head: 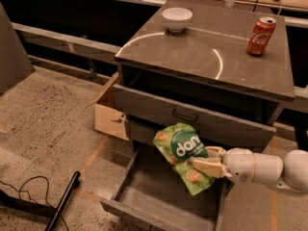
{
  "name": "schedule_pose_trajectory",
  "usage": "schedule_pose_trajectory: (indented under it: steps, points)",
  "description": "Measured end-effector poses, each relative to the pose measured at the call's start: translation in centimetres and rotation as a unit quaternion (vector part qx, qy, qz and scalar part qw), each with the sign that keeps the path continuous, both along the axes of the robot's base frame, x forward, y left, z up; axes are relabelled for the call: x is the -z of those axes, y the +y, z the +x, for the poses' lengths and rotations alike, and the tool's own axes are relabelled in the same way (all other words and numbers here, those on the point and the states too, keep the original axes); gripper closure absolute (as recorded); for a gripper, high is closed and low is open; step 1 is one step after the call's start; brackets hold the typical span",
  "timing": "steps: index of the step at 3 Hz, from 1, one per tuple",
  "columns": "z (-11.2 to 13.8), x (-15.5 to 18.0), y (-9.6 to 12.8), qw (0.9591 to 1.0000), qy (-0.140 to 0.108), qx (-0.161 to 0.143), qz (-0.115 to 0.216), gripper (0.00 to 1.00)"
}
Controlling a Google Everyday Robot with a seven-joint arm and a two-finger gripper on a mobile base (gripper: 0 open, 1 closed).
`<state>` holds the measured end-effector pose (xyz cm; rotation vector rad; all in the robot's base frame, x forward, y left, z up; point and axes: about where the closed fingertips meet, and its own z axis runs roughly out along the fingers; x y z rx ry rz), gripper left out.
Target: Pick green rice chip bag from bottom drawer and place on counter
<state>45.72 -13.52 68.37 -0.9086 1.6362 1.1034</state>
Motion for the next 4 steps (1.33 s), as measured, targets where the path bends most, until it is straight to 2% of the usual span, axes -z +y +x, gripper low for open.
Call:
schedule_pose_trajectory:
  steps: [1,2,3,4]
  points:
    - [1.1,-5.7,0.3,0.9999,-0.010,-0.004,-0.011,1.00]
    - [3.3,-12.0,0.6,0.9992,-0.020,-0.009,-0.034,1.00]
    - [5.4,-17.1,0.6,0.9976,-0.040,-0.013,-0.054,1.00]
    - [6.1,-18.4,0.2,0.9974,-0.049,-0.009,-0.053,1.00]
